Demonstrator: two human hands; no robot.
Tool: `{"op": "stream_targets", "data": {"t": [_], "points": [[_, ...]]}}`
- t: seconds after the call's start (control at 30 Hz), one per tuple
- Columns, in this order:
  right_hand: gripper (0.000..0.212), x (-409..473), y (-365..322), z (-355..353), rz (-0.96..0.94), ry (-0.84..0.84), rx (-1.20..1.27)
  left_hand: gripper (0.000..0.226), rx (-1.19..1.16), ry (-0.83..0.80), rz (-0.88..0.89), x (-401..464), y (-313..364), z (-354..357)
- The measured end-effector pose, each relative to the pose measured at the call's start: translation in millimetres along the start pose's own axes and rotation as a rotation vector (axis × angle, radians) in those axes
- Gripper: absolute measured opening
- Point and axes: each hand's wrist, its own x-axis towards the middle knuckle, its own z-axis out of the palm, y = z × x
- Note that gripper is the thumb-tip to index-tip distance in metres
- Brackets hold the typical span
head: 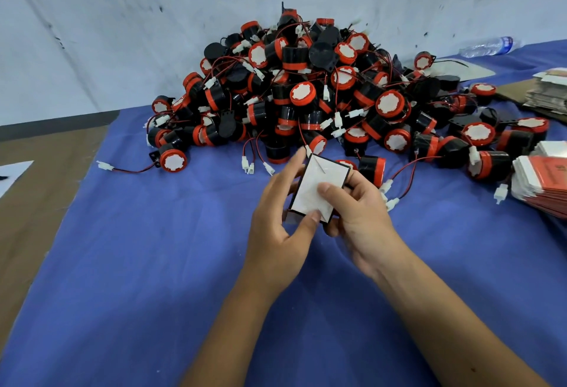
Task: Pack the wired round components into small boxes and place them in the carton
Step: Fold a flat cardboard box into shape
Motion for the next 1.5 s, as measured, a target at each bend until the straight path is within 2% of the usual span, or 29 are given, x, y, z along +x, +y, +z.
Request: {"op": "stream_targets", "data": {"t": [0.07, 0.2, 0.27, 0.37, 0.67, 0.87, 1.17, 1.23, 1.3, 1.37, 1.4, 1.43, 1.5], "points": [[0.024, 0.0, 0.5, 0.5, 0.003, -0.003, -0.016, 0.078, -0.008, -0.001, -0.002, 0.3, 0.1, -0.9], [0.025, -1.3, -2.1, 0.3, -0.021, -0.074, -0.053, 0.069, -0.023, 0.002, -0.047, 2.1, -1.0, -9.3], [0.021, -3.1, -1.0, 1.1, -0.036, -0.147, -0.108, 0.064, -0.118, -0.018, -0.134, 3.9, -0.7, -15.9], [0.032, -6.5, 2.3, 5.5, -0.047, -0.234, -0.174, 0.055, -0.312, -0.042, -0.267, 6.9, -2.6, -21.2], [0.03, -4.4, 5.0, 7.6, -0.057, -0.148, -0.273, 0.043, -0.408, 0.006, -0.212, 3.5, 1.7, 0.2], [0.032, -5.5, 5.0, 6.6, -0.071, -0.193, -0.209, 0.048, -0.301, 0.077, -0.231, 4.8, -0.6, -0.9], [0.041, -2.3, -2.1, -1.1, -0.007, -0.309, -0.008, 0.046, -0.324, 0.141, -0.237, 8.3, -9.4, -6.6], [0.036, -3.7, -3.3, 0.1, -0.015, -0.36, 0.034, 0.045, -0.317, 0.11, -0.256, 6.7, -10.8, -5.2], [0.028, -5.3, -4.5, 1.8, -0.06, -0.385, 0.032, 0.048, -0.17, 0.112, -0.253, 3.9, -15.2, -2.9], [0.025, -7.2, -5.4, 3.2, -0.173, -0.34, -0.163, 0.046, 0.161, 0.227, -0.217, 4.4, -19.9, -4.9], [0.024, -7.5, -3.5, 2.5, -0.276, -0.273, -0.388, 0.046, 0.262, 0.303, -0.191, 5.6, -21.8, -6.6], [0.026, -8.0, -0.4, 1.5, -0.399, -0.187, -0.678, 0.047, 0.256, 0.344, -0.176, 6.6, -22.8, -8.5], [0.028, -8.3, 5.9, 4.9, -0.647, -0.113, -1.17, 0.056, 0.057, 0.298, -0.225, 7.9, -18.2, -9.9]]}}
